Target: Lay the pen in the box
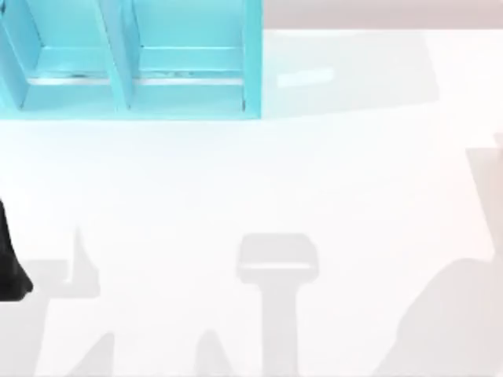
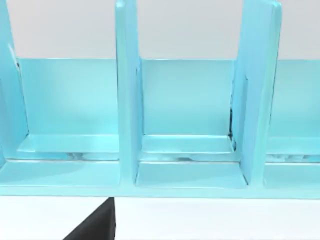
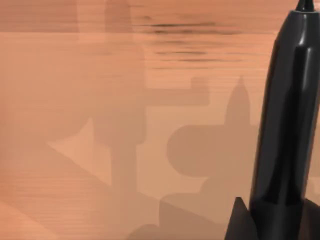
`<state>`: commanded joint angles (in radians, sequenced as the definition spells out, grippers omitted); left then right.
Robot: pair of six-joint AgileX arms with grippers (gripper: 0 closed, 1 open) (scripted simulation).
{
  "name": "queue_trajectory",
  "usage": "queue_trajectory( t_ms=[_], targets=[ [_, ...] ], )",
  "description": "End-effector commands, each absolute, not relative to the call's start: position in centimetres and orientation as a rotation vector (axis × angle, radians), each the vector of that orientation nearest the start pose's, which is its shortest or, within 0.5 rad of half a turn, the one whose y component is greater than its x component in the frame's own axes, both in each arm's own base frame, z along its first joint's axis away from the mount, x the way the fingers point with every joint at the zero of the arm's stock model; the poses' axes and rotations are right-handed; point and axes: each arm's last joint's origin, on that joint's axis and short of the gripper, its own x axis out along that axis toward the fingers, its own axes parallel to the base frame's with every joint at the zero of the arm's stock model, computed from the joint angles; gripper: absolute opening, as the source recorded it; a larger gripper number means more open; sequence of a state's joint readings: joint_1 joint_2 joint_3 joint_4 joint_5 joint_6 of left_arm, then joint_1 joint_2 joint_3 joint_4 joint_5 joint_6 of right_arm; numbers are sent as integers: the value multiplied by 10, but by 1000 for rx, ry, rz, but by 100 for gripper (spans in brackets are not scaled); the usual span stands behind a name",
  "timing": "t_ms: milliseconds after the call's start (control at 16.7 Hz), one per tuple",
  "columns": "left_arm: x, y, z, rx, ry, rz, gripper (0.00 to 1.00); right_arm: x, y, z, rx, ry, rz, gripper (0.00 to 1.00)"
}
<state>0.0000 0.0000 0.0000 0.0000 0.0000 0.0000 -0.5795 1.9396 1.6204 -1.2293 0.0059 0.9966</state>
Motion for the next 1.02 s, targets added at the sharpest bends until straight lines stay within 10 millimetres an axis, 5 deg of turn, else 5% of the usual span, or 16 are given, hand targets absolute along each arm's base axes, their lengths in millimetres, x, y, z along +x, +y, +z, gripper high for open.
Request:
queue_trajectory(
  t_ms=[360,780,1020],
  targets=[
    [106,-1,160,0,0,0,100,315,-180,190,1184,1199,-1223,0],
    [106,-1,160,0,0,0,100,310,-185,186,1218,1165,-1195,0],
    [106,-1,160,0,0,0,100,310,-185,186,1218,1165,-1195,30]
  ],
)
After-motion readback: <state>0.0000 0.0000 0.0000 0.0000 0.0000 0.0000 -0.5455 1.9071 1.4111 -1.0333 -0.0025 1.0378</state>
